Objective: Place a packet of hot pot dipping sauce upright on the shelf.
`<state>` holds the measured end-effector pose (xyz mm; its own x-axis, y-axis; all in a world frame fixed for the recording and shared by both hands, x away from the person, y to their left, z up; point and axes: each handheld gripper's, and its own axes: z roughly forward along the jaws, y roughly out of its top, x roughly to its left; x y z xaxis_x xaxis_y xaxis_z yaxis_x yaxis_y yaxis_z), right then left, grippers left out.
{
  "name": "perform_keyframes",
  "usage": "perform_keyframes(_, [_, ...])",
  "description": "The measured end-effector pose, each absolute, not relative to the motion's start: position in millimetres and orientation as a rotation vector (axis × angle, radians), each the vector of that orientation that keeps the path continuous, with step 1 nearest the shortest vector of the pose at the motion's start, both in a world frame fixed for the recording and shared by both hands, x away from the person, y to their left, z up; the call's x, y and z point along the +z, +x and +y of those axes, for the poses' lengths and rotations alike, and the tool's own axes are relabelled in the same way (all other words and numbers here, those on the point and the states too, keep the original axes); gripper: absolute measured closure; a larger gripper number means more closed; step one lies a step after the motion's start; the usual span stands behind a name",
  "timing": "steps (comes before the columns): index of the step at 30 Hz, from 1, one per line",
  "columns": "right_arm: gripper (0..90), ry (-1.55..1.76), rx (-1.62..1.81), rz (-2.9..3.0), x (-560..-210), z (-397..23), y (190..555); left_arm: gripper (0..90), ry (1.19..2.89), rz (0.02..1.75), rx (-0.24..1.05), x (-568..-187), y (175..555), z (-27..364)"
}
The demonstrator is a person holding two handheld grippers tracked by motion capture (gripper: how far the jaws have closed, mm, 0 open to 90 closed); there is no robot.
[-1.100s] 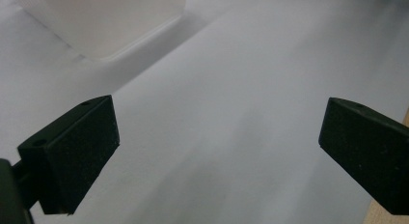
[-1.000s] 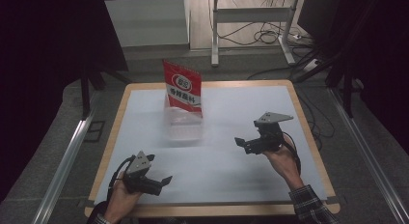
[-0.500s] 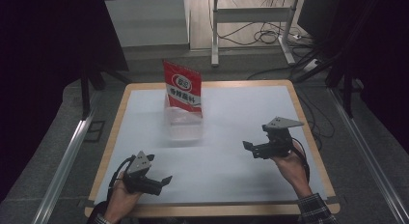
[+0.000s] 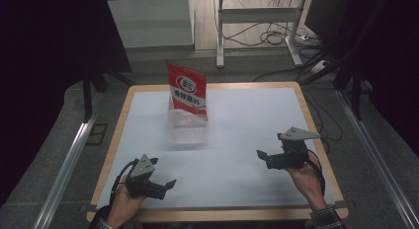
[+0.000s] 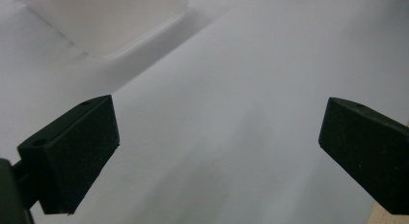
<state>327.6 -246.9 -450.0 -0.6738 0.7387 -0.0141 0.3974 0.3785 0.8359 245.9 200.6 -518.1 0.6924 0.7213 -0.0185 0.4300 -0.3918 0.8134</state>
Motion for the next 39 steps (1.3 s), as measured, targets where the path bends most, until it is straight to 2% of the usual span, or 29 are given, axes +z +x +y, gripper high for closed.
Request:
perform_keyframes(25, [1.5,1.028,1.163,2.217,-473,-275,299,0.4,2.075,0.871,0.462,-520,246,199])
perform_keyframes(39, [1.4,1.093,1.112,2.232,-485,-288,296,0.3,2.096,0.861,0.483,-521,246,197])
